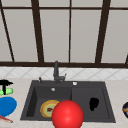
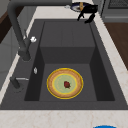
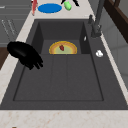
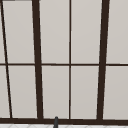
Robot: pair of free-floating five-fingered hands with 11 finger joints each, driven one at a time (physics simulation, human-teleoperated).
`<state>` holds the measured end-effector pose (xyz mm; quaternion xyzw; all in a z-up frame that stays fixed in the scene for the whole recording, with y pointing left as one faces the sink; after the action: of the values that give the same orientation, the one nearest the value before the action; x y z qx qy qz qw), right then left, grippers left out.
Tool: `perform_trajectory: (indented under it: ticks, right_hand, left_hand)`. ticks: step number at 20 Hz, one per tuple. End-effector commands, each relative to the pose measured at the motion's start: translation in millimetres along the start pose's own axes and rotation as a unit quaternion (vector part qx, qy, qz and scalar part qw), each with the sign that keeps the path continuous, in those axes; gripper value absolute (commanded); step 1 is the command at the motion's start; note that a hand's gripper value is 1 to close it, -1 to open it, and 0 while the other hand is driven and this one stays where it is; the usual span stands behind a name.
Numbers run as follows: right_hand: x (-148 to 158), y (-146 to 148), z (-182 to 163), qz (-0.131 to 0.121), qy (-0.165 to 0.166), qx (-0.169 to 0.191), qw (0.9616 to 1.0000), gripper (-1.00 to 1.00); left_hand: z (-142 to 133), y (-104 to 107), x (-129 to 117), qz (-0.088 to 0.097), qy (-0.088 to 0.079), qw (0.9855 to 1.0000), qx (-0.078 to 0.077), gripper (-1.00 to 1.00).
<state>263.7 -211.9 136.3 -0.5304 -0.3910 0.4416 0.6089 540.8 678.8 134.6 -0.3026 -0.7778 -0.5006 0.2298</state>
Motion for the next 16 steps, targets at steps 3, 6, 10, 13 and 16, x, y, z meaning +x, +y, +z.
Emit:
perform_trajectory:
  ticks: [3,6,10,13,16]
  right_hand:
    - [0,0,0,0.0,0.0,0.0,1.0,0.0]
    - [0,0,0,0.0,0.0,0.0,1.0,0.0]
    - [0,0,0,0.0,0.0,0.0,1.0,0.0]
    - [0,0,0,0.0,0.0,0.0,1.0,0.0]
    - [0,0,0,0.0,0.0,0.0,1.0,0.0]
  left_hand:
    - [5,-6,-7,-0.019,0.006,0.9998,0.007,-1.0]
    - [10,-12,-16,-0.026,0.003,0.9996,0.007,-1.0]
    - [14,-19,-25,-0.035,0.0,0.9994,0.002,-1.0]
    - [19,-28,-27,-0.052,-0.005,0.9986,0.0,-1.0]
    - [22,-31,-29,-0.064,-0.007,0.9979,0.002,-1.0]
